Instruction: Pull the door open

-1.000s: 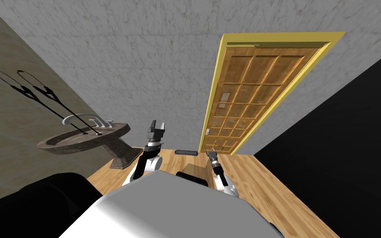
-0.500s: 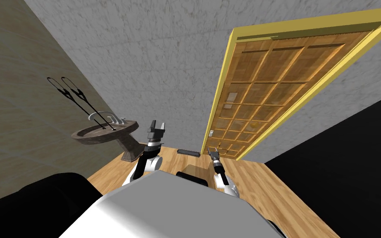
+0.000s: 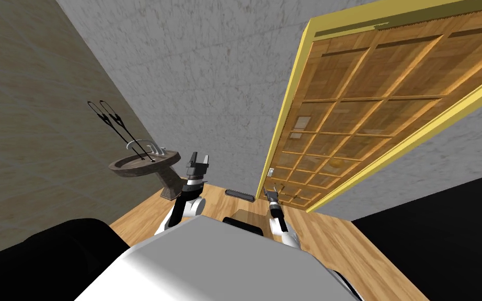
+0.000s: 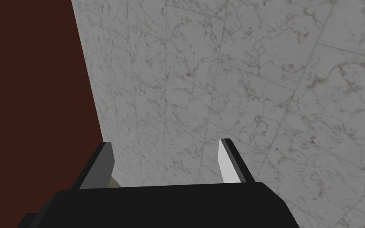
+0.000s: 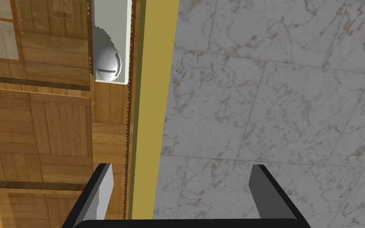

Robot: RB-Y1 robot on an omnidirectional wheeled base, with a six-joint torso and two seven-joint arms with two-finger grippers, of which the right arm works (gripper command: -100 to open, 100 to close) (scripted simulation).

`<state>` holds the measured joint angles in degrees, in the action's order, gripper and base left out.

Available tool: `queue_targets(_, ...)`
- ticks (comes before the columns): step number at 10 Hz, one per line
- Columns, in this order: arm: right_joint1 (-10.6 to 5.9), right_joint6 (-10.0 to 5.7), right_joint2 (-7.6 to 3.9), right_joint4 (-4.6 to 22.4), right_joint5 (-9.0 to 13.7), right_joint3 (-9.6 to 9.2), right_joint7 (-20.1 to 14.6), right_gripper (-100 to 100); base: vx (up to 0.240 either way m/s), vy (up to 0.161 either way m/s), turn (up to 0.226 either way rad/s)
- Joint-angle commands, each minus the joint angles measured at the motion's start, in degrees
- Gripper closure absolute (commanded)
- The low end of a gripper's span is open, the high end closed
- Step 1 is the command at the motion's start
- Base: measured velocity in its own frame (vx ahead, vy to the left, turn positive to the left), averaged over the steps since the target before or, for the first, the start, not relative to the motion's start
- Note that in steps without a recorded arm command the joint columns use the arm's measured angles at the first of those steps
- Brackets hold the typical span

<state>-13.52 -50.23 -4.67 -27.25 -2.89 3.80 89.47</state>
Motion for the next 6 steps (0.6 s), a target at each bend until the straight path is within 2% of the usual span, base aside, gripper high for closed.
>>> queue_targets(1,-0.61,-0.02,0.85,0.72,1.76,0.79,1.29,-100,0.158,-0.085,0.148)
queue_targets(4,-1.53,-0.2,2.48,1.93,4.2,1.9,2.95,-100,0.18,-0.135,0.104)
queue_targets(6,-1.88,-0.27,3.37,2.4,5.13,2.32,3.59,-100,0.183,-0.12,0.051)
